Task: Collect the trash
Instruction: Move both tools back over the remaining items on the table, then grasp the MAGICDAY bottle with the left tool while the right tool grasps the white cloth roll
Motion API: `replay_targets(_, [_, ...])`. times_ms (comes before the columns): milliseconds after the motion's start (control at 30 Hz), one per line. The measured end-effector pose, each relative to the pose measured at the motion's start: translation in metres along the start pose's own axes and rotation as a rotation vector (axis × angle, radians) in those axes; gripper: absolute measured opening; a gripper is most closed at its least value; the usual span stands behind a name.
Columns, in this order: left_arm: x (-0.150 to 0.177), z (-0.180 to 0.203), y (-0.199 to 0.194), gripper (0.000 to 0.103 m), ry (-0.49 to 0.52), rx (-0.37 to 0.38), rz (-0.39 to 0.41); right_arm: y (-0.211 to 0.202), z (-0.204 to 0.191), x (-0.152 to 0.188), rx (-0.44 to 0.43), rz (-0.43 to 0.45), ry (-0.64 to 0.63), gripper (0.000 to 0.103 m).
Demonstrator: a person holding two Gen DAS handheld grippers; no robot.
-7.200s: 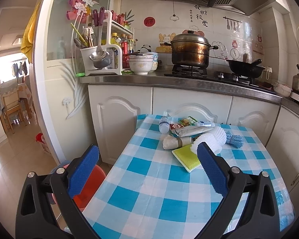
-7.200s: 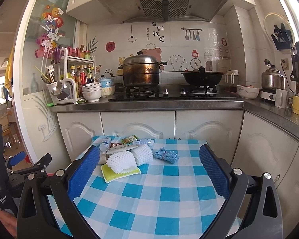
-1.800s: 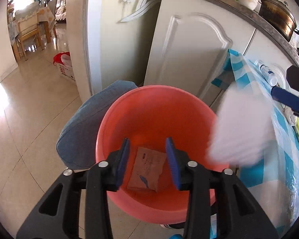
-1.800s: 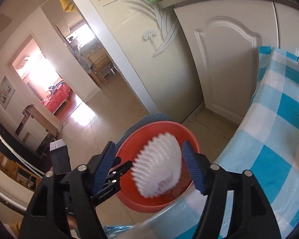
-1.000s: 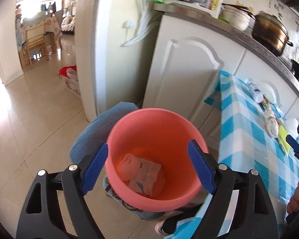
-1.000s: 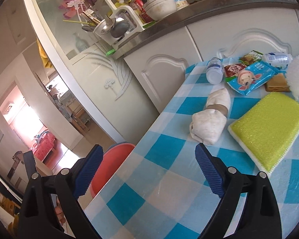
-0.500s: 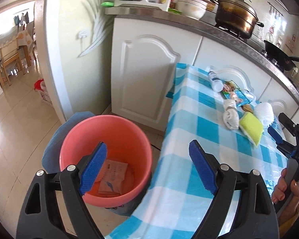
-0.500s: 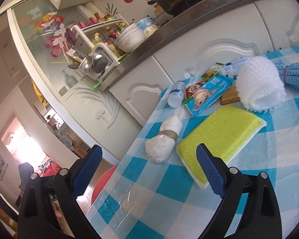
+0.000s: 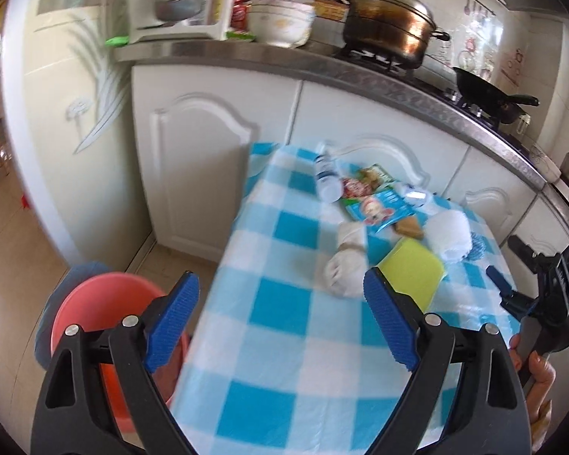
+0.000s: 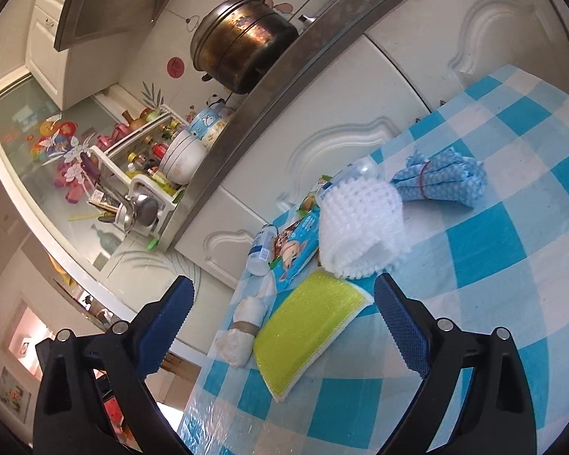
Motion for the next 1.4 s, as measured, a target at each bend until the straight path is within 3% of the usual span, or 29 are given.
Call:
replay_targets(100, [-0.016,0.03,0.018,0.09,0.055,0.013,-0.002,0.0,0.011,-0.004,0.007,0.002,0.014,0.095])
replay_targets(300, [-0.049,0.077,0.081,0.09,0.109,0.03,-0.081,0.009,0.018,-0.015,0.027,-0.018,-0.001,0.095])
replay_targets(600, [-0.086,0.1,0.187,0.09,0.016,0.025,-0.192,0.04,0.033,-0.015,0.08,-0.12,-0.002,0.095])
replay_targets(800, [-0.099,0.105,0.229,0.09,0.024,0.002,-0.224,0.045,0.033,-0.011,0.077,-0.146,-0.015,0.095])
replay_targets(833, [-0.099,0.105,0.235,0.088,0.029,-0.007,-0.231,0.046,0.032,-0.01,0.076,-0.154,-0.02,0.095])
replay_targets(933, [-0.099,0.101,0.247,0.07,0.021,-0.02,-0.254,0.049,0.029,-0.008,0.082,-0.167,-0.04,0.095])
replay_targets(1100, [-0.097,0.091,0.262,0.056,-0.023,-0.011,-0.289,0.05,0.027,-0.007,0.078,-0.172,-0.045,0.095])
replay_targets(1167, [-0.095,0.086,0.265,0.045,-0.045,-0.011,-0.297,0.049,0.029,-0.007,0.077,-0.17,-0.041,0.095])
replay_targets(1267, [-0.094,0.079,0.266,0.044,-0.091,0.018,-0.301,0.049,0.029,-0.007,0.074,-0.169,-0.04,0.095])
replay_targets(1400, [-0.088,0.079,0.258,0.043,-0.079,0.026,-0.295,0.05,0.027,-0.007,0.068,-0.172,-0.052,0.095])
Point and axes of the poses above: each gripper's, at about its wrist camera, not at the fingertips, and y roughly the way its jaws point, z to its right, x to its underside, the point moved 2 cm from there along y, roughly the way its jaws point, and after that the axes turned 11 degrees about -y, right-handed, at the moved point
